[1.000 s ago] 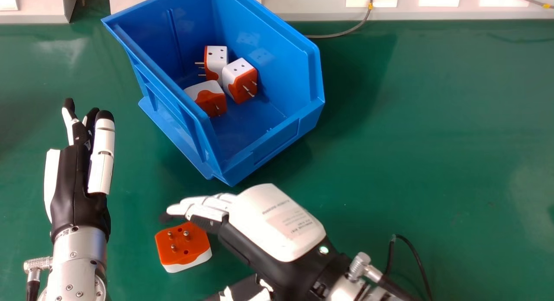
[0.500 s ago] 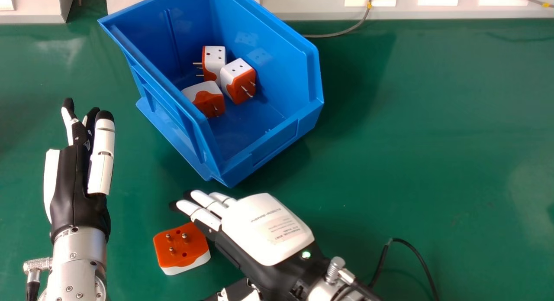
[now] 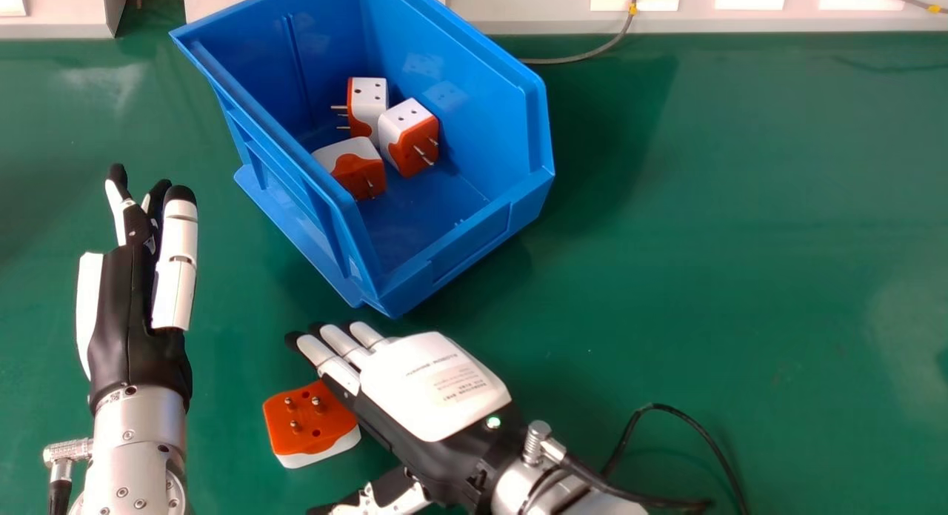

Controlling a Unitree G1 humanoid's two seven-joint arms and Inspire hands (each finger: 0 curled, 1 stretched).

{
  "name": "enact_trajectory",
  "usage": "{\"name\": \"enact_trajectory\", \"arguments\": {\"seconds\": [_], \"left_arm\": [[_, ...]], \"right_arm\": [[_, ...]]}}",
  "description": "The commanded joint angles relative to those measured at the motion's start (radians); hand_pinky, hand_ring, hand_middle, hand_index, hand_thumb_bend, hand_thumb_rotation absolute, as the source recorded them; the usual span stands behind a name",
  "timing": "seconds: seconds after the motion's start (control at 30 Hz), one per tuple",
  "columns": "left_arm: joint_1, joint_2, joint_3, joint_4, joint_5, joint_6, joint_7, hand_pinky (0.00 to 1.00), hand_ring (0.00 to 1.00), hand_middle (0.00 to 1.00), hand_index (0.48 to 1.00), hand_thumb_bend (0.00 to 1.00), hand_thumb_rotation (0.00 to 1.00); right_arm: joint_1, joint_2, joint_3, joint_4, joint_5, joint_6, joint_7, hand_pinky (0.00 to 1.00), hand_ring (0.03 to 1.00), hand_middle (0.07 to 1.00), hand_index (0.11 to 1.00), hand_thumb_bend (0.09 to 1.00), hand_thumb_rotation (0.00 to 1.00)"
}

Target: Pick all objects and put in blue box

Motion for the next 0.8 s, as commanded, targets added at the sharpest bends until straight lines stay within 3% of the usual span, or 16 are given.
{"name": "enact_trajectory", "arguments": {"seconds": [0.0, 0.23, 0.57, 0.77], "left_arm": [[-0.003, 0.001, -0.005, -0.032, 0.001, -0.001, 0.004, 0.96, 0.97, 0.97, 0.967, 0.23, 0.9], [0.0, 0.0, -0.011, -0.046, 0.004, 0.011, 0.007, 0.96, 0.97, 0.97, 0.967, 0.23, 0.9], [-0.005, 0.01, -0.014, -0.035, 0.005, 0.002, 0.004, 0.96, 0.97, 0.97, 0.967, 0.23, 0.91], [-0.009, 0.002, -0.018, -0.039, 0.005, 0.01, 0.011, 0.96, 0.97, 0.97, 0.967, 0.23, 0.91]], "right_arm": [[-0.038, 0.028, 0.008, 0.019, -0.004, 0.016, -0.031, 0.87, 0.965, 0.998, 0.974, 0.409, 0.48], [-0.078, 0.033, 0.026, 0.052, -0.012, 0.045, -0.041, 0.85, 0.952, 0.991, 0.959, 0.407, 0.43], [-0.16, 0.035, 0.062, 0.121, -0.018, 0.058, -0.029, 0.84, 0.937, 0.975, 0.94, 0.399, 0.41], [-0.189, 0.026, 0.081, 0.156, -0.011, 0.045, -0.026, 0.82, 0.912, 0.946, 0.909, 0.387, 0.4]]}}
